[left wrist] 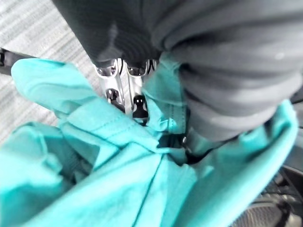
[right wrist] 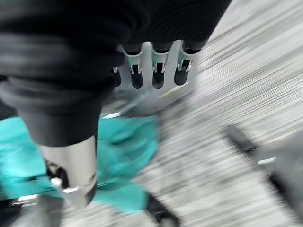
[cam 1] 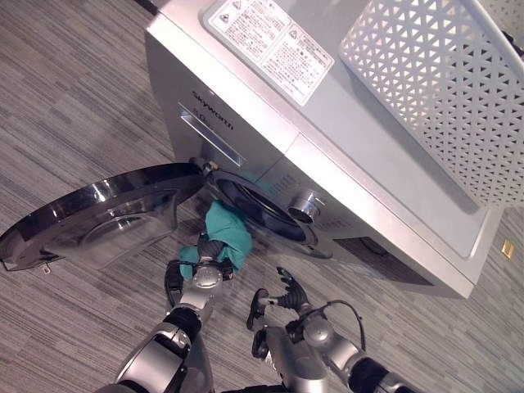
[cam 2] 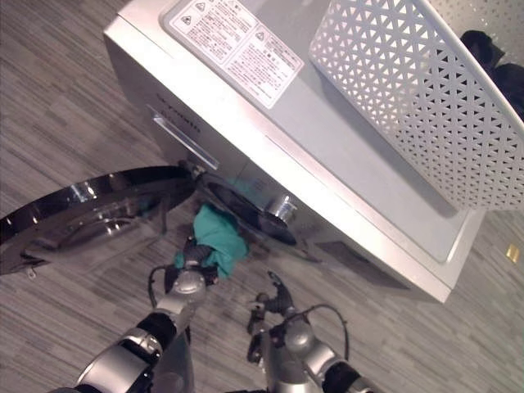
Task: Grab the laundry basket,head to the washer,open it,put in the laundry and shut it.
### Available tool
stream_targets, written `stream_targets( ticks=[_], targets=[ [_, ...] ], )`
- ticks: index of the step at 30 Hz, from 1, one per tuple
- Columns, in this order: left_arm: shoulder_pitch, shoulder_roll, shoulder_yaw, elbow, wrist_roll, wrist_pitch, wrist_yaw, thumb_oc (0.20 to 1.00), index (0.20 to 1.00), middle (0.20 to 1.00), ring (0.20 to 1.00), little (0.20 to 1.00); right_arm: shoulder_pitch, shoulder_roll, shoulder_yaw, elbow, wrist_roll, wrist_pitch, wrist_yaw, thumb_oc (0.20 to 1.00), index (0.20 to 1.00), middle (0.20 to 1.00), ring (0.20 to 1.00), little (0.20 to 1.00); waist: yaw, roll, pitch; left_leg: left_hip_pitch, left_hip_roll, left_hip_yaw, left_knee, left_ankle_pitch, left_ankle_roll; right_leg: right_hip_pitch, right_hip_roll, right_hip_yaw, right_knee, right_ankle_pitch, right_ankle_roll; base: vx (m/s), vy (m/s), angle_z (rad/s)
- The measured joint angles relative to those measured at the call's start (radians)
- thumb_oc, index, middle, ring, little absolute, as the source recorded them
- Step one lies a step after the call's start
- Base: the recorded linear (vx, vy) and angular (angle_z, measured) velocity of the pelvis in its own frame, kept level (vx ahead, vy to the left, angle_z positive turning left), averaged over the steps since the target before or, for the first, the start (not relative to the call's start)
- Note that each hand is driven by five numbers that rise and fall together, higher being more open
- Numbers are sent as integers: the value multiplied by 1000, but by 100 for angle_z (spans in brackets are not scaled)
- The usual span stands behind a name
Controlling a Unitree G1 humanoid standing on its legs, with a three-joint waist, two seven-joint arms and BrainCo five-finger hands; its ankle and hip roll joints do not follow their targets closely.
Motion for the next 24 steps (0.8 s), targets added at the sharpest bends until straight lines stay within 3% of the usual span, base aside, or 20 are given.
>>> stream_targets(
  ticks=[3,8,13,24],
  targets=[
    [-42,1,8,0,-16,-22,3,200,200,200,200,200,26,-16,-24,14,-37,-4,-1,1000,1000,1000,1000,1000,-6,0,0,-23,5,-6,1,1,-2,-22,6,-6,5,0,0,-16,-21,5],
    [-192,-11,33,0,-58,-52,21,200,200,200,200,200,36,-48,-58,119,-190,5,-59,1000,1000,1000,1000,1000,-75,-1,-1,-74,8,-10,-2,11,1,-76,9,-9,14,2,-2,-14,-8,0],
    [-234,-36,36,-2,-103,-76,20,200,200,200,200,200,37,-50,-61,158,-215,24,-85,1000,1000,1000,1000,1000,-104,-1,-1,-109,14,-9,0,11,1,-114,14,-9,20,2,-2,-1,-4,-1],
    [-274,-193,87,-144,-312,-205,21,200,200,200,200,200,23,-52,-77,97,-296,24,-136,1000,1000,1000,1000,1000,-145,-1,-1,-245,13,-6,10,29,18,-304,-5,-8,127,-14,10,12,-17,-3]
  ],
)
